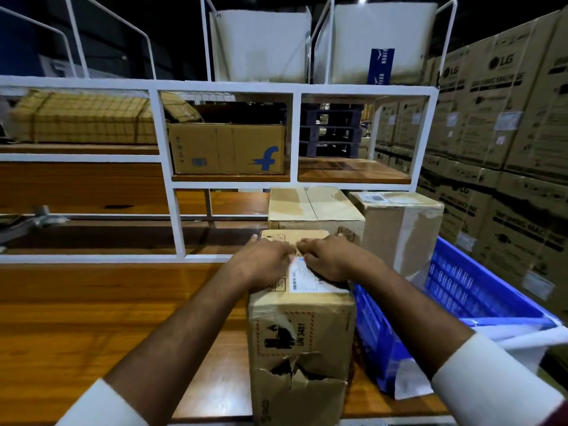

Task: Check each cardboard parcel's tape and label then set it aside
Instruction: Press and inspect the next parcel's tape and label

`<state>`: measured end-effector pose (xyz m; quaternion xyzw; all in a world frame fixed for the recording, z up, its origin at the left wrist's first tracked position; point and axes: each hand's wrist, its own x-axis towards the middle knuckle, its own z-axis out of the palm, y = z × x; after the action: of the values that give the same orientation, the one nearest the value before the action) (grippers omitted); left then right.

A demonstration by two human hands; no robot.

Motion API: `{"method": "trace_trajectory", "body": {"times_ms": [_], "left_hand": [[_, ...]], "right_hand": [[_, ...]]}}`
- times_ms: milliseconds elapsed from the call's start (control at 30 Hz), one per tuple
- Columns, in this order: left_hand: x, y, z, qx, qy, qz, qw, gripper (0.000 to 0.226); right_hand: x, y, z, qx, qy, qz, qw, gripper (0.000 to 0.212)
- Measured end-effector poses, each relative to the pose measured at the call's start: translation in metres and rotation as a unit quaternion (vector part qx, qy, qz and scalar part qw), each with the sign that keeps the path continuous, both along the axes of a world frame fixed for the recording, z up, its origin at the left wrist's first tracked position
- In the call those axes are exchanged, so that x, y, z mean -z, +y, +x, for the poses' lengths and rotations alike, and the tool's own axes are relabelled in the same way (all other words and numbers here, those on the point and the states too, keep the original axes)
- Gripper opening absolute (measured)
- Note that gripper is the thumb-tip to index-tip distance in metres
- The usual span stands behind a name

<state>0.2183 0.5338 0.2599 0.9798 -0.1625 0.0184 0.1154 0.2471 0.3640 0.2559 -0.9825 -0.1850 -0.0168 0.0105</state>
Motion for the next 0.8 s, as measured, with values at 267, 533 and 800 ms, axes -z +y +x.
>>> {"method": "trace_trajectory", "body": {"times_ms": [267,533,800], "left_hand": [[0.008,-0.004,-0.023,0.017,-0.011,0.014,1.000,0.047],[0.013,0.015,-0.044,-0.014,-0.007,0.003,1.000,0.044],[0.009,0.009,-0.056,-0.013,-0.020,-0.015,1.000,0.042]], "right_hand": [[0.008,0.008,-0.020,0.003,0.007,0.006,1.000,0.051],[0.013,-0.011,-0.038,0.031,-0.001,0.001,1.000,0.050],[0.003,-0.003,-0.059,0.012,-0.011,-0.013,1.000,0.051]]}}
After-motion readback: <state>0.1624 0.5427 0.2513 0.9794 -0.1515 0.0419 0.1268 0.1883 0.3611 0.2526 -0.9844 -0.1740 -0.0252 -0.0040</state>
